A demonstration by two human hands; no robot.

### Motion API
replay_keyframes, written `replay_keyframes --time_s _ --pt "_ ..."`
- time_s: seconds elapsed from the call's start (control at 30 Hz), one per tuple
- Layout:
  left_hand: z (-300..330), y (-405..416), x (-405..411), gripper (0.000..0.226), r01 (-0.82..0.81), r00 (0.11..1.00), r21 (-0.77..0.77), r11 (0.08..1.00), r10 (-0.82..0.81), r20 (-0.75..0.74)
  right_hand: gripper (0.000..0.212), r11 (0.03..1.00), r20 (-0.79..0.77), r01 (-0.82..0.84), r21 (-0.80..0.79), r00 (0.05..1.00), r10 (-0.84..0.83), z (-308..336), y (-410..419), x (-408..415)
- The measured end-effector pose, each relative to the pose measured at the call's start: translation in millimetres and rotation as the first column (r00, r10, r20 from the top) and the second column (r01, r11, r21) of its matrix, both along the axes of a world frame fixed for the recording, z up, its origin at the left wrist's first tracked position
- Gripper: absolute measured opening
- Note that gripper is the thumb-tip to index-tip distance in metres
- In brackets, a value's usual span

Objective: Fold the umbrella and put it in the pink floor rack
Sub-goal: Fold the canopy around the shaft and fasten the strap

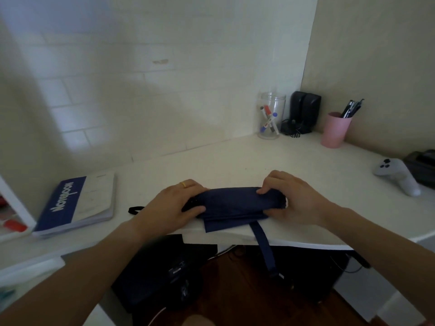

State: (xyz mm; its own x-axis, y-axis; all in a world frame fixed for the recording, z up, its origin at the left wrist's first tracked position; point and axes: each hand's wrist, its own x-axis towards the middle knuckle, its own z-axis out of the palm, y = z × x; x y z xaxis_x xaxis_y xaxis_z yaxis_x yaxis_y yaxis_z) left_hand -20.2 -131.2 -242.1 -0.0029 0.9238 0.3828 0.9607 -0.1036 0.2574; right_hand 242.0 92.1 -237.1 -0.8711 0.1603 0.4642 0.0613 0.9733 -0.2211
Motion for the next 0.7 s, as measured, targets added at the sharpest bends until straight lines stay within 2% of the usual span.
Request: replay_keyframes --time_s 0.03,0.1,0.13,0.17,0.23,0.33,0.47,0.6,0.7 --pt "-2.5 -0.3 1.1 0.035 0.000 1.000 0.032 0.999 0.001 -0.016 0.035 0.993 0.038 -0.001 -0.119 0.999 0.005 7.2 -1.3 0.3" --pt "-6.9 -1.7 3.9 0.031 -0.030 0.997 0.095 0.995 0.036 -0.062 0.030 0.917 0.133 0.044 -0.397 0.991 0.010 19.5 -2.2 -1.6" --pt "-8.4 -1.8 5.6 0.030 -0.042 0.994 0.125 0.991 0.055 -0.099 0.032 0.877 0.181 0.075 -0.474 0.983 0.014 22.1 -1.2 -3.4" --pt "-9.9 -1.7 8.0 0.029 -0.048 0.988 0.153 0.987 0.070 -0.141 0.037 0.870 0.219 0.094 -0.485 0.976 0.017 22.8 -0.3 -4.7" --pt "-10.6 -1.9 13.2 0.028 -0.062 0.978 0.179 0.982 0.096 -0.187 0.043 0.907 0.227 0.095 -0.410 0.974 0.000 20.5 0.0 -6.7" --pt "-8.0 -4.6 21.3 0.028 -0.078 0.977 0.169 0.982 0.109 -0.182 0.031 0.956 0.148 0.078 -0.282 0.988 -0.037 12.4 -5.0 -6.1" --pt "17.3 -2.2 28.8 0.041 -0.176 0.981 -0.017 0.984 0.174 -0.085 0.028 0.998 0.009 0.028 -0.054 1.000 -0.027 -0.6 -13.5 -3.2" --pt "36.1 21.7 37.0 0.085 -0.215 0.969 -0.112 0.970 0.198 -0.146 0.024 0.993 -0.079 0.034 0.109 0.997 -0.025 -10.9 -21.7 1.3" --pt "27.8 40.5 42.1 0.079 -0.134 0.989 -0.286 0.949 0.110 -0.101 0.019 0.985 -0.111 0.048 0.166 0.993 -0.030 -16.6 -29.9 4.4"
